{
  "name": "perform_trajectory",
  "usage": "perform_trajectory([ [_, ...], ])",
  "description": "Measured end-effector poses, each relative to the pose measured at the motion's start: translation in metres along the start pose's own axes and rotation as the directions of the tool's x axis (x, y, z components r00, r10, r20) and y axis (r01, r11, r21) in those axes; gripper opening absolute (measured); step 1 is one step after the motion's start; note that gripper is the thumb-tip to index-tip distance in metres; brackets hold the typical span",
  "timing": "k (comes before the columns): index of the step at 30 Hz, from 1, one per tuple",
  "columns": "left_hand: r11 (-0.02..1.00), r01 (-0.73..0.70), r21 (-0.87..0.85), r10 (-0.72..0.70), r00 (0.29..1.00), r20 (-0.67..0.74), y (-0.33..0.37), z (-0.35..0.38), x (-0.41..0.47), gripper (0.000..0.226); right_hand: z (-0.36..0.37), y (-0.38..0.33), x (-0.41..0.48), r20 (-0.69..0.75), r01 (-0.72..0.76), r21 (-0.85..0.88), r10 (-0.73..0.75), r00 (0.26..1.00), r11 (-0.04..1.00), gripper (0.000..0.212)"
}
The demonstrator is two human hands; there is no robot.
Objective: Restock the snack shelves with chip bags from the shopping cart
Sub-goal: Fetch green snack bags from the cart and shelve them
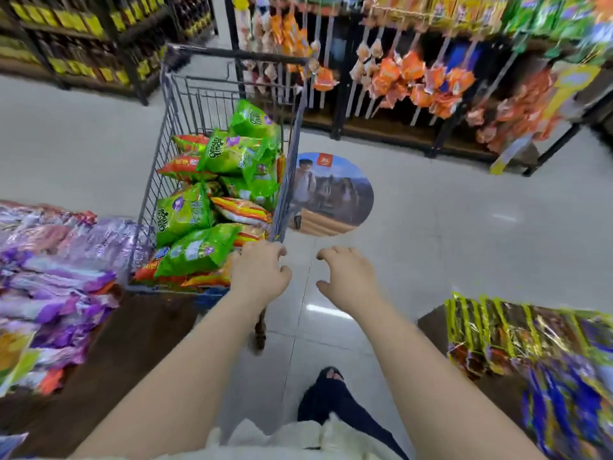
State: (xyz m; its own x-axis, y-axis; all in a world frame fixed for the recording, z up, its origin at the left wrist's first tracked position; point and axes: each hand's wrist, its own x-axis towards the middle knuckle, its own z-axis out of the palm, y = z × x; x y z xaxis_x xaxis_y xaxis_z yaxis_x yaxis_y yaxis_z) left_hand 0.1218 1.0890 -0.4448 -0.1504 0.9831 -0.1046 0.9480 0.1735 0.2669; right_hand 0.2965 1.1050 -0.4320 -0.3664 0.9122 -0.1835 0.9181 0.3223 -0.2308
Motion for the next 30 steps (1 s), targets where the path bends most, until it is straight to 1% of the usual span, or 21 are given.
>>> perform_trajectory([
  [3,0.995,0.095,-0.017,-0.096,0.995,-0.025,0.011,-0.011,0.061,0.026,-0.024,0.026,0.067,0.049,0.065,0.015,-0.066,0.997,0.998,0.05],
  [5,0.981,0.189,-0.048,-0.192,0.979,-0.068,0.011,-0.018,0.091,0.025,-0.035,0.036,0.111,0.054,0.117,0.022,-0.118,0.991,0.993,0.048],
  [9,0.917,0.365,-0.164,-0.384,0.917,-0.111,-0.007,-0.022,0.131,0.027,-0.047,0.032,0.194,0.06,0.234,0.087,-0.24,0.969,0.968,0.034],
  [13,0.819,0.508,-0.267,-0.54,0.839,-0.061,-0.044,-0.019,0.176,0.035,-0.046,0.013,0.271,0.073,0.359,0.118,-0.369,0.927,0.926,0.033],
  [15,0.777,0.556,-0.295,-0.593,0.804,-0.045,-0.063,-0.019,0.206,0.031,-0.044,0.004,0.313,0.088,0.403,0.126,-0.414,0.906,0.907,0.038],
  [18,0.73,0.614,-0.298,-0.644,0.765,-0.002,-0.088,-0.022,0.25,0.03,-0.044,-0.007,0.373,0.168,0.441,0.158,-0.464,0.87,0.883,0.047],
  [21,0.665,0.672,-0.325,-0.688,0.721,0.084,-0.111,-0.022,0.29,0.035,-0.045,-0.012,0.428,0.21,0.451,0.159,-0.477,0.854,0.878,0.046],
  [23,0.574,0.709,-0.41,-0.708,0.681,0.186,-0.124,-0.018,0.312,0.04,-0.047,-0.015,0.463,0.214,0.435,0.154,-0.459,0.862,0.887,0.048],
  [25,0.425,0.755,-0.499,-0.724,0.615,0.313,-0.135,-0.012,0.332,0.05,-0.047,-0.017,0.495,0.239,0.433,0.136,-0.454,0.858,0.891,0.05],
  [27,0.204,0.781,-0.59,-0.72,0.528,0.449,-0.144,-0.005,0.346,0.063,-0.048,-0.019,0.523,0.263,0.432,0.131,-0.451,0.853,0.893,0.053],
  [29,-0.015,0.751,-0.66,-0.669,0.483,0.565,-0.148,0.003,0.354,0.072,-0.049,-0.02,0.547,0.284,0.42,0.136,-0.441,0.851,0.897,0.055],
  [30,-0.104,0.728,-0.678,-0.643,0.471,0.604,-0.149,0.005,0.358,0.075,-0.051,-0.021,0.559,0.298,0.413,0.139,-0.436,0.849,0.9,0.056],
])
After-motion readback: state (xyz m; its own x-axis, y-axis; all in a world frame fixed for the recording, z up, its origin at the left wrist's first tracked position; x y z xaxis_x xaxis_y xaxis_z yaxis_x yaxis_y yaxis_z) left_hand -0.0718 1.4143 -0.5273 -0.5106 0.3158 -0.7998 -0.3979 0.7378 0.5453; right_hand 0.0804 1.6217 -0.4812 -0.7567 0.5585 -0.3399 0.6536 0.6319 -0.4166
